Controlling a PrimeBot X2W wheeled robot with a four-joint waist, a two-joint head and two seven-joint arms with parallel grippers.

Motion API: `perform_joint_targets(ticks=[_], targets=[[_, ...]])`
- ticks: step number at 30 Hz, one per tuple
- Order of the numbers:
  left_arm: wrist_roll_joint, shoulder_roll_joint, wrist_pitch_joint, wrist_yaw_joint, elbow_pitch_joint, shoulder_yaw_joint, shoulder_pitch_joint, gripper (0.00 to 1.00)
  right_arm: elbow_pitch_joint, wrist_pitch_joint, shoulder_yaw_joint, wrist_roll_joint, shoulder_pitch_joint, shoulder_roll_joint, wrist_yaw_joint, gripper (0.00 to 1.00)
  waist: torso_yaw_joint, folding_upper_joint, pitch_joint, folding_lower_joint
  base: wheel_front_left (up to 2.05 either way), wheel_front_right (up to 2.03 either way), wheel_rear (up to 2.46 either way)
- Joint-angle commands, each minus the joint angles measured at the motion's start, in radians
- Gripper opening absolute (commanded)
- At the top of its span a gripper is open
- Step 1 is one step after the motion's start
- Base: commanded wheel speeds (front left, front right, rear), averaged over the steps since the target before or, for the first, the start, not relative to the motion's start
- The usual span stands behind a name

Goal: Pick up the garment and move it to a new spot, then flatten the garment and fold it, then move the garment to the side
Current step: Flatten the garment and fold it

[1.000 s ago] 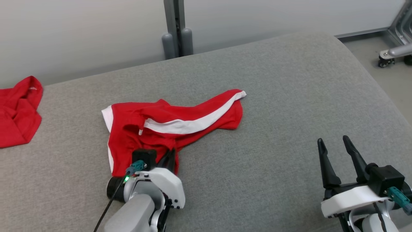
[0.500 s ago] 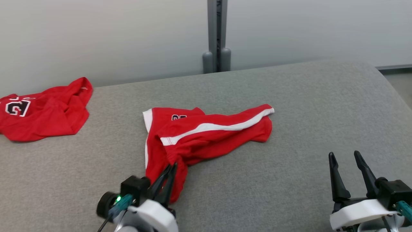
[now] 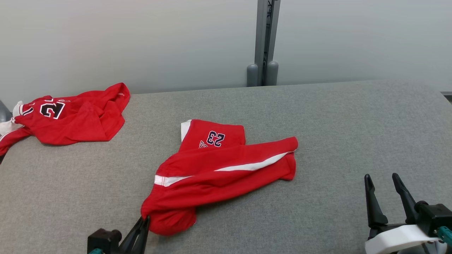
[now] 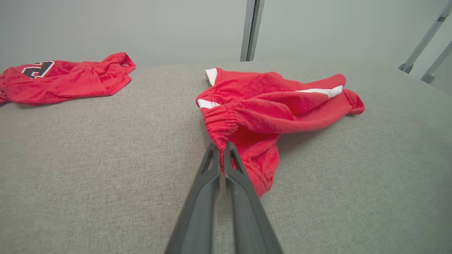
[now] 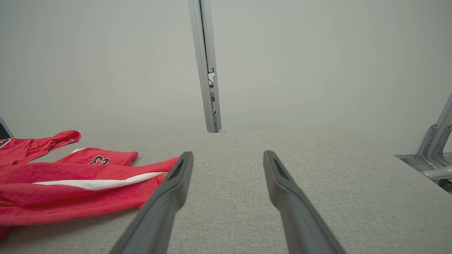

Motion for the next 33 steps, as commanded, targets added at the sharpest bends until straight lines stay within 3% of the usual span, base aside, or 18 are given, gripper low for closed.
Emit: perform_joint_targets(ticks=[1,8,18,19,20,21,26,33], targets=[[-0.009,0.004,-0.005,0.004,0.024,0.007,0.017,0.0,0.005,-0.002,0.002,0.0,0.007,-0.005,0.0,1.0,0.002,0.0,-0.001,0.0,0.0,0.0,0.0],[-0.036,-0.026,-0.036,-0.015,0.16,0.008,0.03,0.0,0.024,-0.001,0.018,0.003,0.005,-0.005,0.0,1.0,0.002,0.0,0.0,0.0,0.0,0.0,0.0],[-0.072,-0.113,-0.07,-0.063,0.374,0.008,-0.016,0.0,0.063,-0.001,0.041,0.001,-0.012,-0.005,0.0,1.0,-0.005,0.0,-0.002,0.0,0.0,0.0,0.0],[-0.072,-0.121,-0.078,-0.067,0.392,0.011,-0.021,0.33,0.068,-0.001,0.043,0.001,-0.013,-0.005,0.0,1.0,-0.004,0.0,-0.002,0.0,0.0,0.0,0.0],[-0.073,-0.129,-0.086,-0.072,0.406,0.017,-0.023,0.83,0.071,-0.002,0.044,0.001,-0.014,-0.006,0.0,1.0,-0.003,0.0,-0.003,0.0,0.0,0.0,0.0],[-0.071,-0.137,-0.094,-0.076,0.416,0.022,-0.026,1.0,0.075,-0.002,0.044,0.001,-0.014,-0.005,0.0,1.0,-0.002,0.0,-0.003,0.0,0.0,0.0,0.0],[-0.037,-0.158,-0.116,-0.085,0.392,0.078,-0.04,1.0,0.089,-0.002,0.041,-0.003,-0.018,-0.005,0.0,1.0,0.016,0.0,-0.006,0.0,0.0,0.0,0.0],[0.083,-0.207,-0.116,-0.084,0.2,0.204,-0.013,1.0,0.161,-0.001,0.055,0.026,-0.065,-0.005,0.0,1.0,0.08,0.0,-0.007,0.0,0.0,0.0,0.0]])
